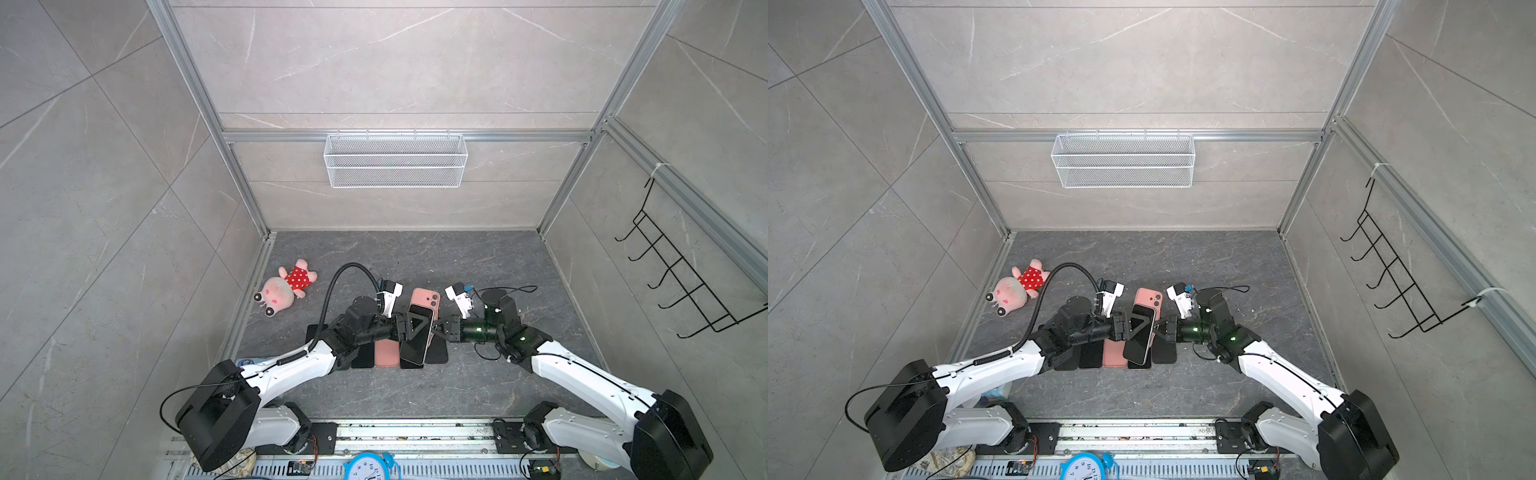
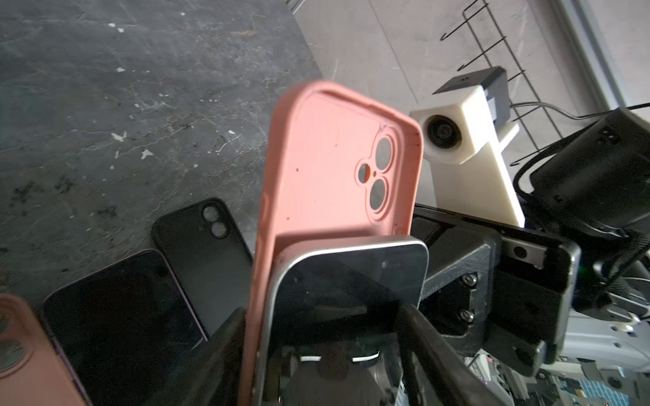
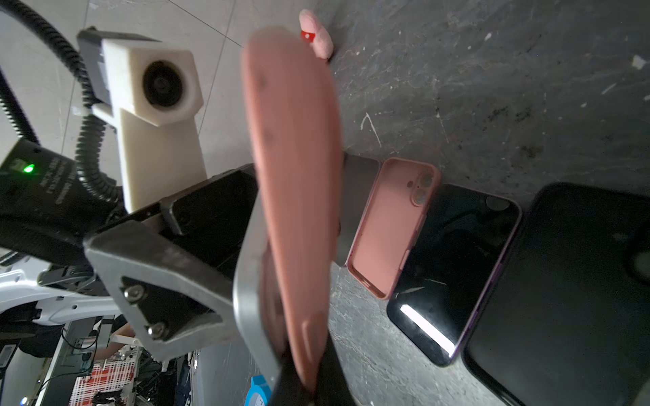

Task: Take the phone out of the phone case
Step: Remove the phone case from the phone.

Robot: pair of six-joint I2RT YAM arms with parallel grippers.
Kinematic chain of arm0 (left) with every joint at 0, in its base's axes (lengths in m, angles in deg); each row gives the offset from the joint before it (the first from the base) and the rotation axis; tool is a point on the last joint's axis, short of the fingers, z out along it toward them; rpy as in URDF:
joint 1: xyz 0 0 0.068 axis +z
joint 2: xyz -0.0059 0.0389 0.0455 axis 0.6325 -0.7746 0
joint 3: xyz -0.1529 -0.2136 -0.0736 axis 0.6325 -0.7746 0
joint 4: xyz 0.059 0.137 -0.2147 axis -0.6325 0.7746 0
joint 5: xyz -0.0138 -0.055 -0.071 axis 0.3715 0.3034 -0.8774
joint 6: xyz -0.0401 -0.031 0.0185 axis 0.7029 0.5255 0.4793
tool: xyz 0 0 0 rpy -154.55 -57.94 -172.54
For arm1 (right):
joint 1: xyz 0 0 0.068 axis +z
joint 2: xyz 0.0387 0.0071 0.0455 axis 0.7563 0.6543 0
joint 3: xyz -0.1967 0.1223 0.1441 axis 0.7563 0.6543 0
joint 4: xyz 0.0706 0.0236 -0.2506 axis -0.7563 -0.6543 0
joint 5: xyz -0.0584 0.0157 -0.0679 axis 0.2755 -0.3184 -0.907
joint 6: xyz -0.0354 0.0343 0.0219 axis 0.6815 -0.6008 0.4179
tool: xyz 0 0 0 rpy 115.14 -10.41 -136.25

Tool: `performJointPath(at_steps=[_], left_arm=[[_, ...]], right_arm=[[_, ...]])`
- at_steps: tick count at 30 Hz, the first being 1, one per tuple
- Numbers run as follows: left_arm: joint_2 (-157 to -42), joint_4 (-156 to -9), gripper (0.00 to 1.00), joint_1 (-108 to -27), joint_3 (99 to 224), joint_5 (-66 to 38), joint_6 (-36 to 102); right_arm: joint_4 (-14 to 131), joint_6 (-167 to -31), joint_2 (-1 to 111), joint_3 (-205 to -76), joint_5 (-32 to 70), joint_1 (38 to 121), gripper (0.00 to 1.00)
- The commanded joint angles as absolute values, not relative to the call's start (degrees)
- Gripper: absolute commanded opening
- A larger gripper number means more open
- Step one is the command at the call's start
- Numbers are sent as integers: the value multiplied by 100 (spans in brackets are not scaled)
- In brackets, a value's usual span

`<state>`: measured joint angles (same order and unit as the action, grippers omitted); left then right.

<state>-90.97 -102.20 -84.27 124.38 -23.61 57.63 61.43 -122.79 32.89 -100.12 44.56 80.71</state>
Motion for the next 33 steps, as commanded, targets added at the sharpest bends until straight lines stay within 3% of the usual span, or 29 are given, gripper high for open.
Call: performJointPath(at_steps=[1,11,20,33], left_arm=[[-9557,-10125,62,-8515,12494,-2064,5592],[-10954,-10702,53,-8622,12845,-1920,5836],[-11751,-10009,48,-8921,13543,-1712,5896],[-11797,-9572,59,-9213,13769,-1602,5579]], right_arm=[[6874,-12523,3649,-10156,4586,8095,0],[6852,-12489,4387,-10124,4728,7926,0],[6576,-12522,4613,-10002,5004,7460,0],[6388,-12337,4956,-10104,5088,7401,0]])
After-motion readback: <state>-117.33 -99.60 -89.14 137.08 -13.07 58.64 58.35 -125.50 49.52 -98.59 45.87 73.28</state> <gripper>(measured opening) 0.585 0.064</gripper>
